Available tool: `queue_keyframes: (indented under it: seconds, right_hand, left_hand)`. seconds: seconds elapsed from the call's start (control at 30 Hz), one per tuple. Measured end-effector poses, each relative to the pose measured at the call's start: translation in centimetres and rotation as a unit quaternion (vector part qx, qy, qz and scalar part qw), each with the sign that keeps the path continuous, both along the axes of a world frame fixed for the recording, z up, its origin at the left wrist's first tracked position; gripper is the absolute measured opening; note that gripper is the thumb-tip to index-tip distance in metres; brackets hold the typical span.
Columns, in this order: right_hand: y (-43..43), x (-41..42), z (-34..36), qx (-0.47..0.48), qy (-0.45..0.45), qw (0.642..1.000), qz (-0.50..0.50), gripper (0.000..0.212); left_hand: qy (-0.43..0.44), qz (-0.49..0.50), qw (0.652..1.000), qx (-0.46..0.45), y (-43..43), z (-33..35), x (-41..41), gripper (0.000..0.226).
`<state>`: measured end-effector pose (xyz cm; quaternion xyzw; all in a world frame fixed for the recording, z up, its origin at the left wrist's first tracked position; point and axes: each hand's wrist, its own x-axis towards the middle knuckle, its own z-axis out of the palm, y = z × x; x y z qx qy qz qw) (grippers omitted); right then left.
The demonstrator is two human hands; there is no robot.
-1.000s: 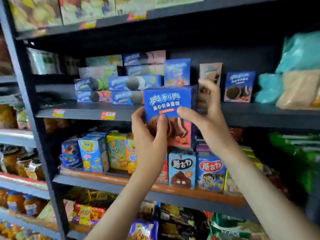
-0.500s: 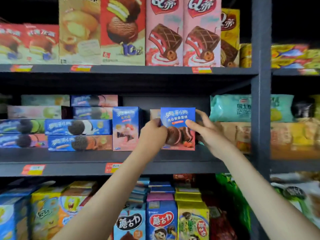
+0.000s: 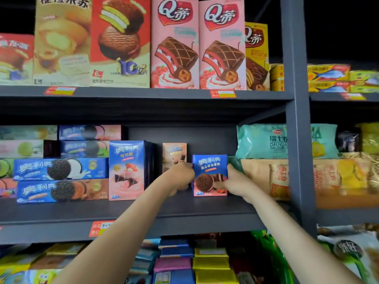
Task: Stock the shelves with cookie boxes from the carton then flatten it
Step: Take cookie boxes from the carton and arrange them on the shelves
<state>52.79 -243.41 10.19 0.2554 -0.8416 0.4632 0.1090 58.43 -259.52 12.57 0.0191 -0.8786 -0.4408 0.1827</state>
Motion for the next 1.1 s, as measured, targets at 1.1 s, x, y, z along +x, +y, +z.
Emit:
queue_keyframes:
  seconds: [1.1]
  right_hand:
    - [-9.3,16.0,-6.1,0.079,0.391,0.917,-0.013,0.007]
  left_hand:
    - [0.350,0.174,0.913,-0.114,-5.2,-11.2,15.9,0.026]
